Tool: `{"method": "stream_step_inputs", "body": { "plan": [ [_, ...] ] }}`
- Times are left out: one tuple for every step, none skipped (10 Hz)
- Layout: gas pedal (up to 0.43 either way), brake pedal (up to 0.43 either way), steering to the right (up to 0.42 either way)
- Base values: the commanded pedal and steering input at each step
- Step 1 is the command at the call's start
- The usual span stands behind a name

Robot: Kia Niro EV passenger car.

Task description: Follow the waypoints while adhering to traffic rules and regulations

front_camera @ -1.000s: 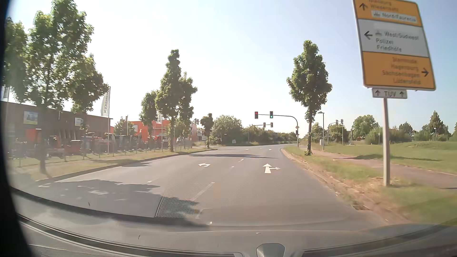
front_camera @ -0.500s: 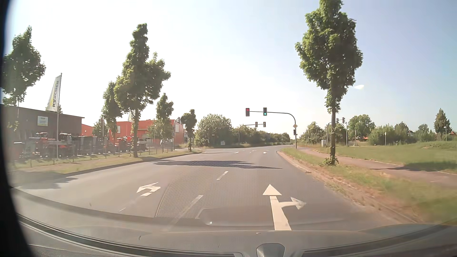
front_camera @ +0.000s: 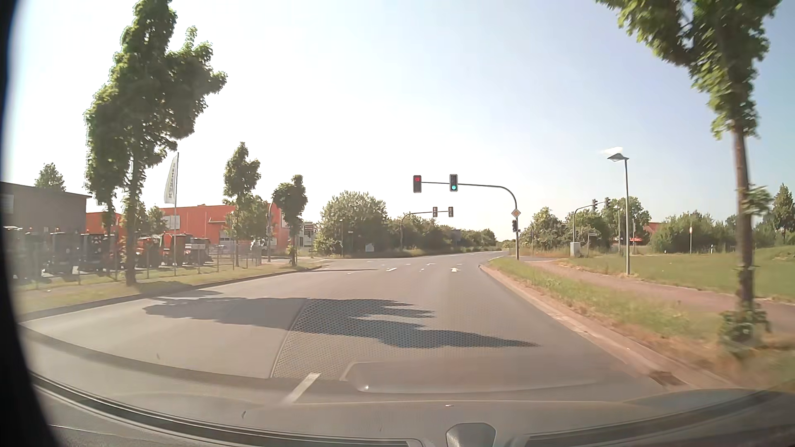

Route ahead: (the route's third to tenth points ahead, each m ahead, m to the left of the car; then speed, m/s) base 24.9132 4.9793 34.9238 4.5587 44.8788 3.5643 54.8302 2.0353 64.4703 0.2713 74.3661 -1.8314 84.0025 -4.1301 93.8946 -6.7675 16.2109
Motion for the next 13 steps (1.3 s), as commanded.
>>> {"method": "stream_step_inputs", "body": {
  "plan": [
    [0.189,0.006,0.016],
    [0.197,0.006,0.016],
    [0.197,0.006,0.016],
    [0.197,0.006,0.016],
    [0.197,0.006,0.016],
    [0.197,0.006,0.016],
    [0.197,0.006,0.016],
    [0.197,0.006,0.016],
    [0.197,0.006,0.016],
    [0.197,0.006,0.016],
    [0.197,0.006,0.016],
    [0.197,0.006,0.016],
    [0.197,0.006,0.017]
  ]
}}
